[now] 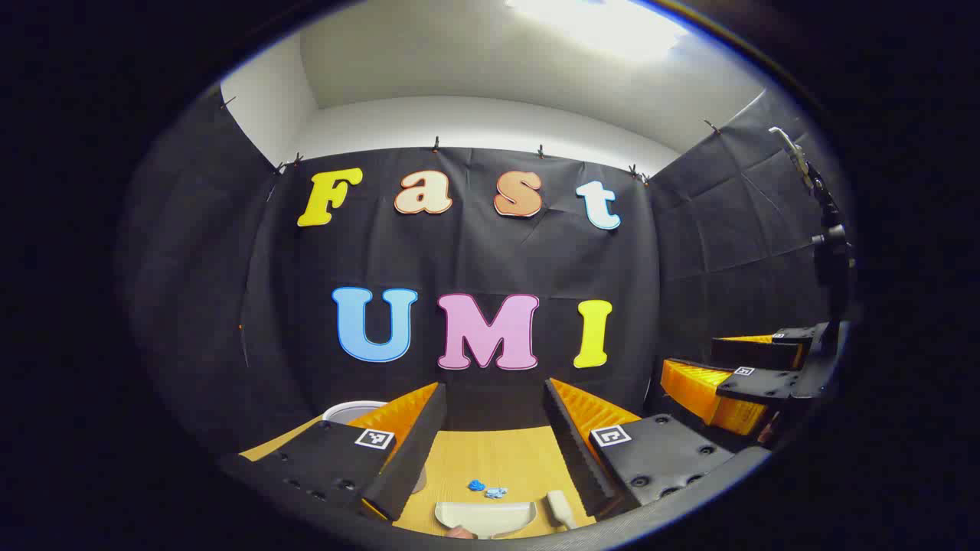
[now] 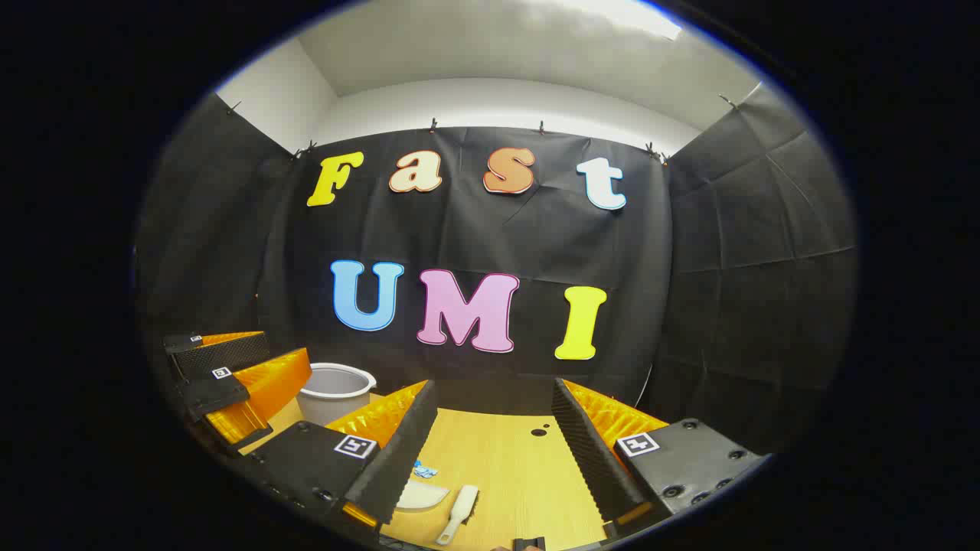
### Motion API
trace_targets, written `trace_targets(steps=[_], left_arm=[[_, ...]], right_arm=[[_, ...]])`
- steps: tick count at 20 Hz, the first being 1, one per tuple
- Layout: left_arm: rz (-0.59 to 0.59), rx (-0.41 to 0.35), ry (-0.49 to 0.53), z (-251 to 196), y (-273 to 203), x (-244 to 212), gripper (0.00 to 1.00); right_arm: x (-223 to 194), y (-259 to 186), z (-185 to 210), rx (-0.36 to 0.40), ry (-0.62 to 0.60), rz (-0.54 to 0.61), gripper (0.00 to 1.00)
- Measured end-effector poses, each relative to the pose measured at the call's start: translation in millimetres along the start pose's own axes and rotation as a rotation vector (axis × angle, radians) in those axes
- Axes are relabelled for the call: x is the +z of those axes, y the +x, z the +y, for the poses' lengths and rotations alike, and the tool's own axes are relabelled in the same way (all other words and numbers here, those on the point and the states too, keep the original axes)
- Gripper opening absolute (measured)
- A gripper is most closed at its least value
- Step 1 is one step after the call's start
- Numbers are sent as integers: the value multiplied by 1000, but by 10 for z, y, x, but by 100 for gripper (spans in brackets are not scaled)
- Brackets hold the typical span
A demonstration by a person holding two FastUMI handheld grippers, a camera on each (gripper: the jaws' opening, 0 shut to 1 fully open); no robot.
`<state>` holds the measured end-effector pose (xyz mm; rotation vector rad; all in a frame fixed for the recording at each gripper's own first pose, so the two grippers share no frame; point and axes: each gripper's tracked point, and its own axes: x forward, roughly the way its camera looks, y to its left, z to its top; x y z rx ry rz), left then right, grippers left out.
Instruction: Pick up the small broom and dustpan from the desktop, sweep the trash into the dustpan with the broom, and then empty the trash into the garbage bin.
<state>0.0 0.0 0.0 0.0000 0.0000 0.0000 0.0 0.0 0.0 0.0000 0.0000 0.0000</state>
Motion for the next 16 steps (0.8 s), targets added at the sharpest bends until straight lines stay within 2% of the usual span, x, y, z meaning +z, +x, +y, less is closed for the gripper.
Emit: trace_targets(steps=[4,8,11,16], left_arm=[[-14,-8,-2,23,14,53,76],[-29,22,9,186,39,95,76],[-28,-3,-23,122,9,105,76],[-8,-27,-19,113,2,48,74]], right_arm=[[35,-32,-7,-1,0,-3,98],[37,-52,-9,-4,8,-7,98],[32,-47,14,0,21,-2,98],[27,-35,57,7,23,-5,98]])
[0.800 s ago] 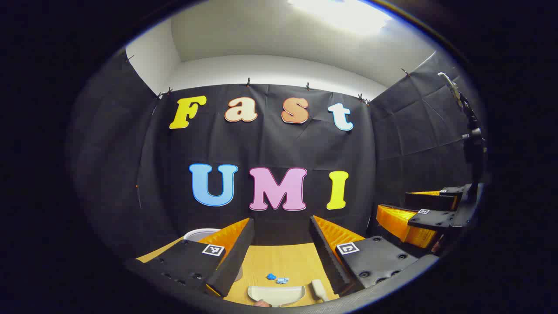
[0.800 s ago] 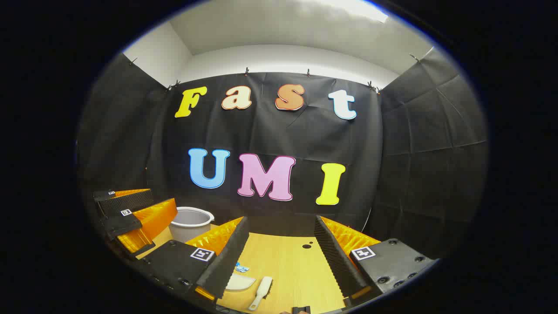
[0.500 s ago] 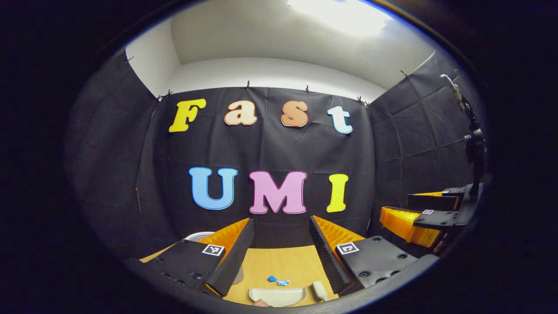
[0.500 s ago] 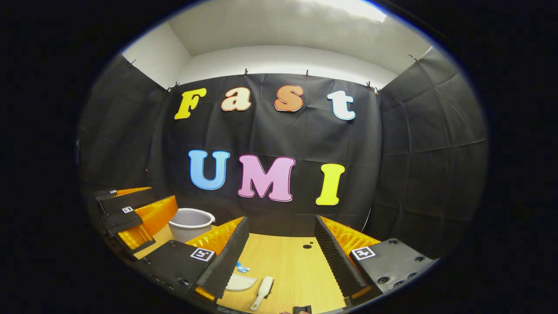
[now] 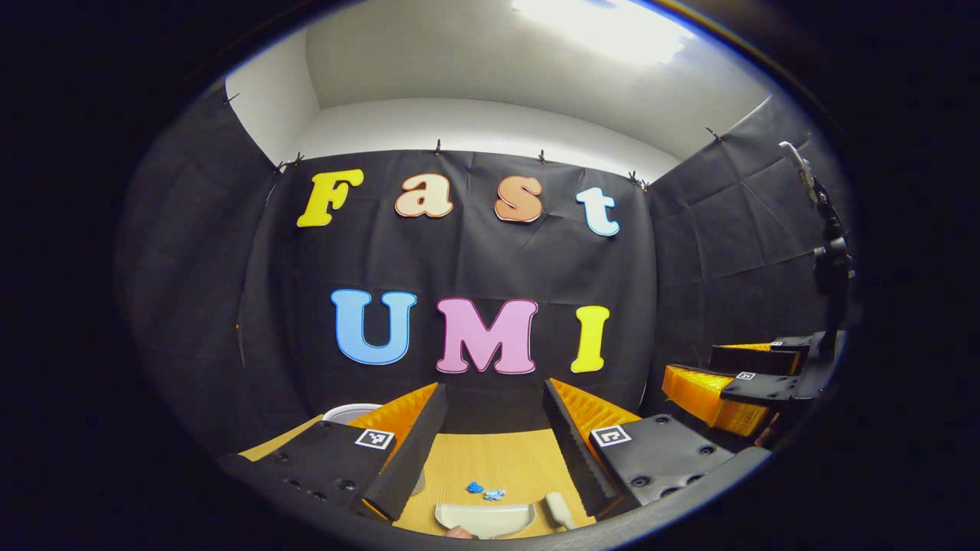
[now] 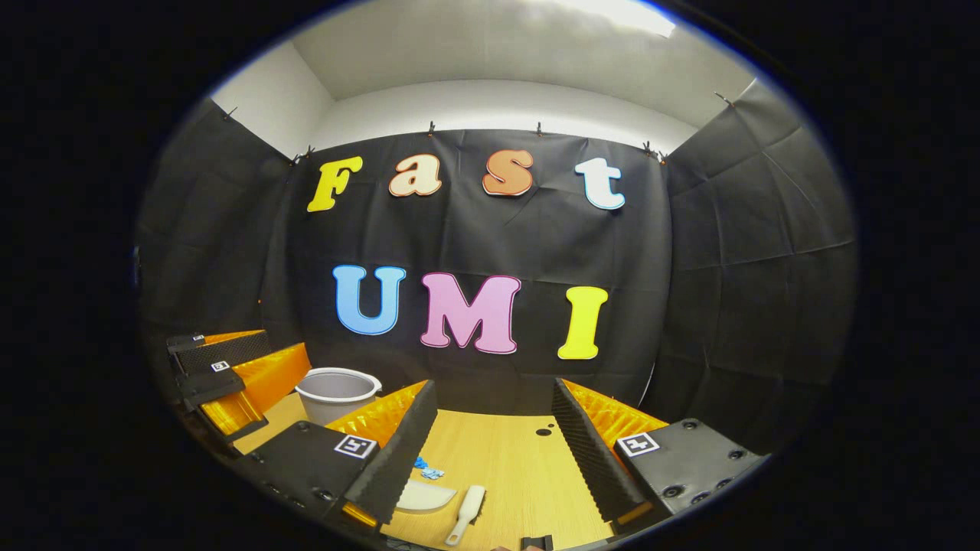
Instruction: Pick up the small broom and dustpan from the desktop, sweep the trash into the dustpan with the broom, and then empty the trash into the garbage bin.
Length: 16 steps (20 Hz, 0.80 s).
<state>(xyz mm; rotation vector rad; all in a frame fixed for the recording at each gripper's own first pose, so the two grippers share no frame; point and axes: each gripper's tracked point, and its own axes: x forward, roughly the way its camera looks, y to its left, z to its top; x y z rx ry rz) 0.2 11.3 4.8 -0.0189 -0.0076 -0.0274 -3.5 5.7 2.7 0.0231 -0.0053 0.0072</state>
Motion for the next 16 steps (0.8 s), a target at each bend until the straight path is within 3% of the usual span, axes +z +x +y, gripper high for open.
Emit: trace_targets(steps=[6,7,10,11,12,15,16], left_arm=[[-3,-17,-5,-22,-16,-3,76],[1,-20,-6,-15,-22,-9,76],[-1,-19,-6,-8,-12,1,76],[-2,-19,-2,-15,-10,-5,76],[-2,-20,0,-15,-9,-8,76],[-3,-27,-4,-28,-6,1,76],[-1,-26,-5,-22,-7,-7,76]], right_arm=[[-28,13,-10,-7,6,8,98],[-25,10,-20,-9,7,7,92],[-16,22,-32,-14,5,4,92],[-16,22,-37,-15,4,4,98],[-11,28,-45,-17,3,5,92],[-16,49,-38,-15,1,8,92],[-18,64,-37,-15,-1,7,98]])
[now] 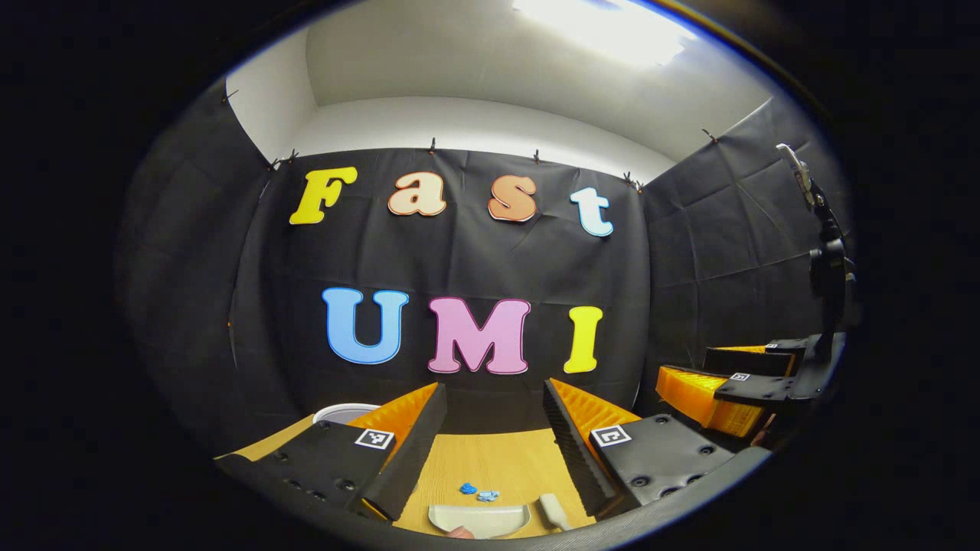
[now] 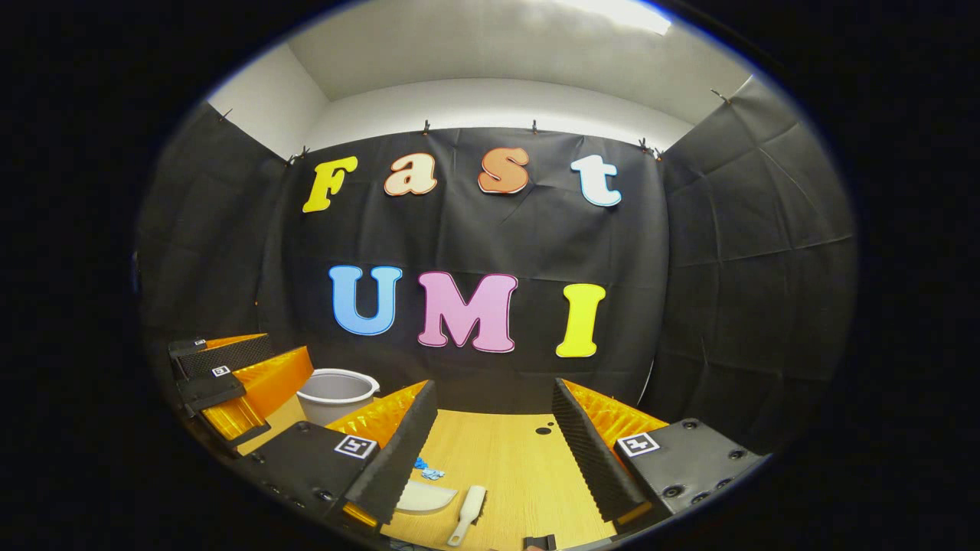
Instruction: Pick up the small broom and dustpan from the desktop, sweep the trash into the dustpan with the broom, and then empty the trash into the garbage bin.
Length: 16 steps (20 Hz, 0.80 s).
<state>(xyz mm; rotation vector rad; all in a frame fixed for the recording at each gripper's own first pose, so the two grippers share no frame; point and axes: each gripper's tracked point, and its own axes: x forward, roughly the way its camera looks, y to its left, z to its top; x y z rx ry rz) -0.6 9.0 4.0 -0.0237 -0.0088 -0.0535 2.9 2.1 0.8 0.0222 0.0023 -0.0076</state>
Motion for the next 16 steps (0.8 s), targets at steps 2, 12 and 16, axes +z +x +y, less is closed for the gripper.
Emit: trace_targets(steps=[2,12,16], left_arm=[[1,-2,2,1,9,-3,76],[40,1,25,15,80,-103,76],[53,-4,34,29,134,-170,76]], right_arm=[[-18,8,19,6,0,4,98],[-97,116,69,23,6,32,98],[-159,159,92,22,11,48,98]])
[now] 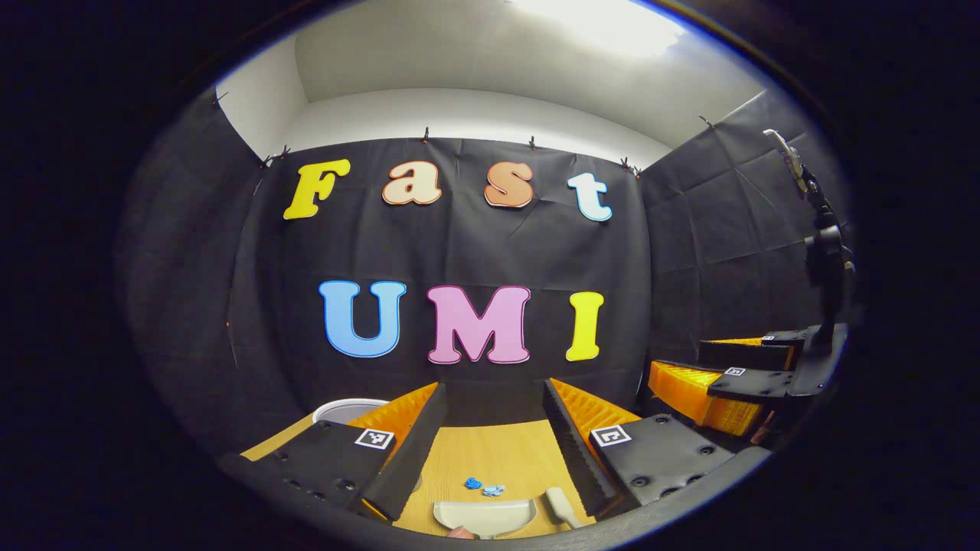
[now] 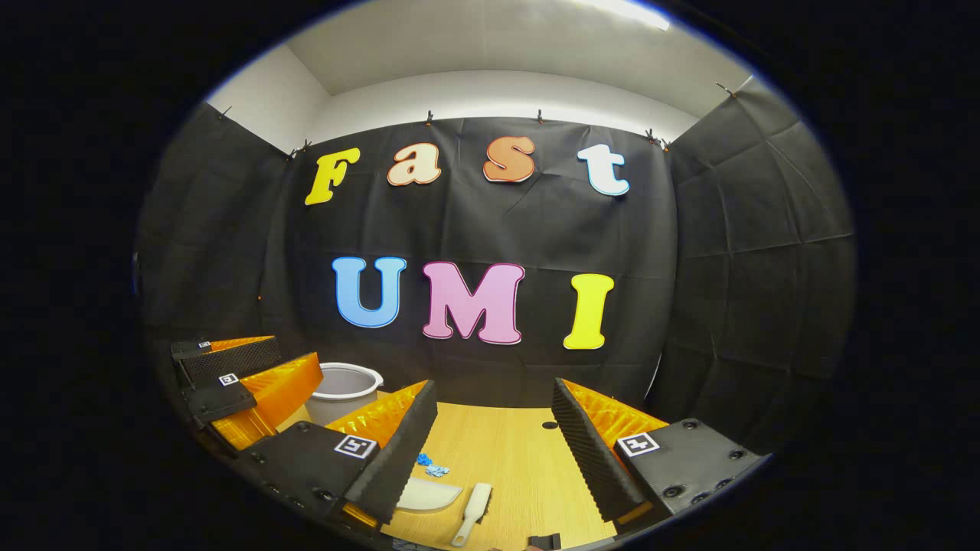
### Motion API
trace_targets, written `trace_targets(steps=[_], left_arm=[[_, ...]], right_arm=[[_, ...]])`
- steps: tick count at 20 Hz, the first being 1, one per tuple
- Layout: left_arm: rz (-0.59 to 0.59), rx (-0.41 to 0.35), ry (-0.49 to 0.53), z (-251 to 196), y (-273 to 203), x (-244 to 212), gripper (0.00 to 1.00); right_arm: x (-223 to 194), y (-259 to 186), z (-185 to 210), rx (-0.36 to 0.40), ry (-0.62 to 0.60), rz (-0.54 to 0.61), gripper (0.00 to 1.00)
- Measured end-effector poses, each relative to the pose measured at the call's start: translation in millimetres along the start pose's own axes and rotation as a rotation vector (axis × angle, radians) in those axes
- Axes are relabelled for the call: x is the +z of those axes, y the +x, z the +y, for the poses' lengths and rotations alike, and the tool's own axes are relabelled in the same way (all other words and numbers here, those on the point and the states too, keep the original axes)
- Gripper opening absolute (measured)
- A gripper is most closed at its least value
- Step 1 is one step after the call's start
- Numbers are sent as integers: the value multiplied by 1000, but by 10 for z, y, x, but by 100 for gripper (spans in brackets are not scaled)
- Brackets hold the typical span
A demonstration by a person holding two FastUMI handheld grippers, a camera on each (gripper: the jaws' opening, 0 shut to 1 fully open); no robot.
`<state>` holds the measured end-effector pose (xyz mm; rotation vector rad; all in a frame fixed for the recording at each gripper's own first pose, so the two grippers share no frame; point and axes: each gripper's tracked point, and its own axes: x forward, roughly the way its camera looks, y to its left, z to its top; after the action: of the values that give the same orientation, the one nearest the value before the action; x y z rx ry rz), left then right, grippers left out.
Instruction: Pick up the small broom and dustpan from the desktop, sweep the trash into the dustpan with the broom, and then empty the trash into the garbage bin.
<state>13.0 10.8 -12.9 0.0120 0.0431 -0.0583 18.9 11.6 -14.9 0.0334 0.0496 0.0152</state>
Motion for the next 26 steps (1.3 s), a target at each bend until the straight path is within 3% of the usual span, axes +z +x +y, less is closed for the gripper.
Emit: trace_targets(steps=[9,12,16,19,22,23,26], left_arm=[[93,0,-29,63,138,-368,76],[153,-47,-96,3,238,-641,76],[369,-15,-240,177,371,-1286,76],[495,27,-299,122,441,-1632,75],[688,49,-234,8,412,-2038,75],[803,44,-210,-39,341,-2220,75],[1001,13,-198,-181,302,-2635,78]], right_arm=[[-364,294,231,64,102,119,98],[-666,456,279,81,125,197,98],[-1208,668,368,144,172,337,98],[-1744,845,248,139,205,477,98],[-2412,967,104,102,285,654,98],[-2620,962,121,104,319,723,98],[-3092,898,147,126,353,876,98]])
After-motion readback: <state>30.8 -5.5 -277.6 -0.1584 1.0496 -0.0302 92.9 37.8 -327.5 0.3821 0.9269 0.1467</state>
